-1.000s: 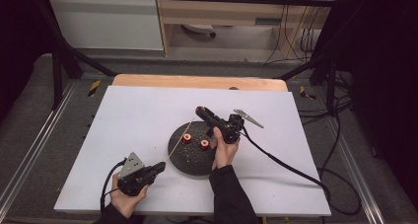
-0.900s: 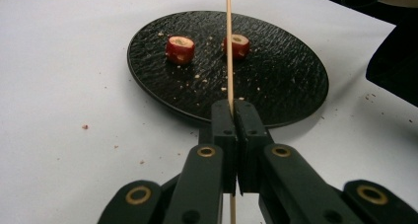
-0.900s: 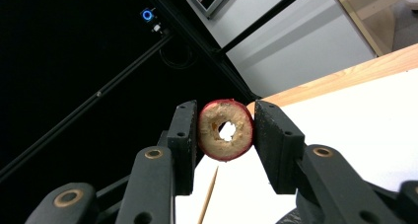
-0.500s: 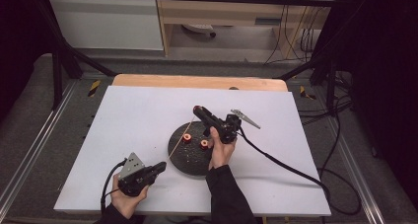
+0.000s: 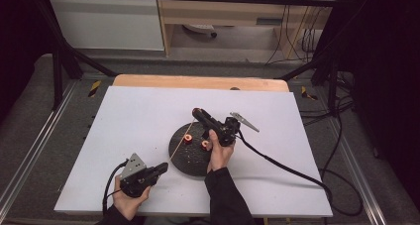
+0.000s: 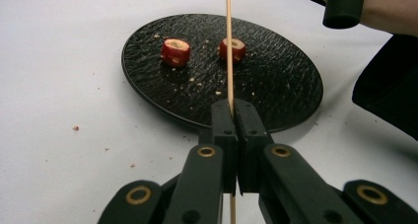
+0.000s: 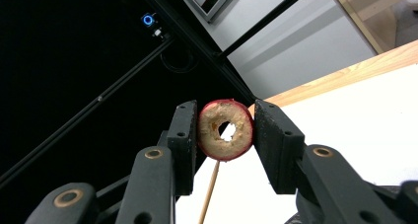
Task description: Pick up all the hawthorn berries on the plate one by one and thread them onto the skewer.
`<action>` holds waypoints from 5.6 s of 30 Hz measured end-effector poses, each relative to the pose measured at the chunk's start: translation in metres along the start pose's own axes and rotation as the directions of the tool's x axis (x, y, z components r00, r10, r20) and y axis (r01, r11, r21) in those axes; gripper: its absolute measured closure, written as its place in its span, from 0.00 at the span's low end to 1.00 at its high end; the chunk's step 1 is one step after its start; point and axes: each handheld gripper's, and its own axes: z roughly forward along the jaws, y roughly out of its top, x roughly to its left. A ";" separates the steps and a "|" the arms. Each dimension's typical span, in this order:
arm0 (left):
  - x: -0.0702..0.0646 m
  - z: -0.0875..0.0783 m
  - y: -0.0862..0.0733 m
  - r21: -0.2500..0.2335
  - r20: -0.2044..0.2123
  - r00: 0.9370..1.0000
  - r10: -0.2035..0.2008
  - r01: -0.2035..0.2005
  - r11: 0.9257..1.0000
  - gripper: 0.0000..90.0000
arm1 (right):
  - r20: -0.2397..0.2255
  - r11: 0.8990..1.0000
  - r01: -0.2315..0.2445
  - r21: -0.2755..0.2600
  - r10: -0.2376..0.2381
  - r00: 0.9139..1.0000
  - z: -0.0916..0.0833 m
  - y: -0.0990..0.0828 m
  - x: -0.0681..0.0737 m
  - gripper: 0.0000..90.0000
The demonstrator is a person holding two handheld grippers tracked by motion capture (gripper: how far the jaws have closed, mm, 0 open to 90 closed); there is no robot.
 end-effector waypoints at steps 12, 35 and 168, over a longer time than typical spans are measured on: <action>-0.010 0.009 0.004 -0.023 0.001 0.998 -0.066 0.066 0.998 0.98 | -0.008 1.000 -0.010 -0.018 0.010 1.000 -0.001 -0.007 0.000 0.70; -0.015 0.028 0.039 -0.075 -0.020 0.995 -0.099 0.097 0.992 0.98 | -0.026 1.000 -0.003 0.000 0.003 1.000 -0.007 -0.014 0.007 0.70; 0.041 -0.024 -0.013 0.158 -0.020 0.999 0.038 -0.034 0.987 0.98 | -0.133 0.216 0.311 0.926 -0.583 0.802 0.046 0.007 -0.025 0.63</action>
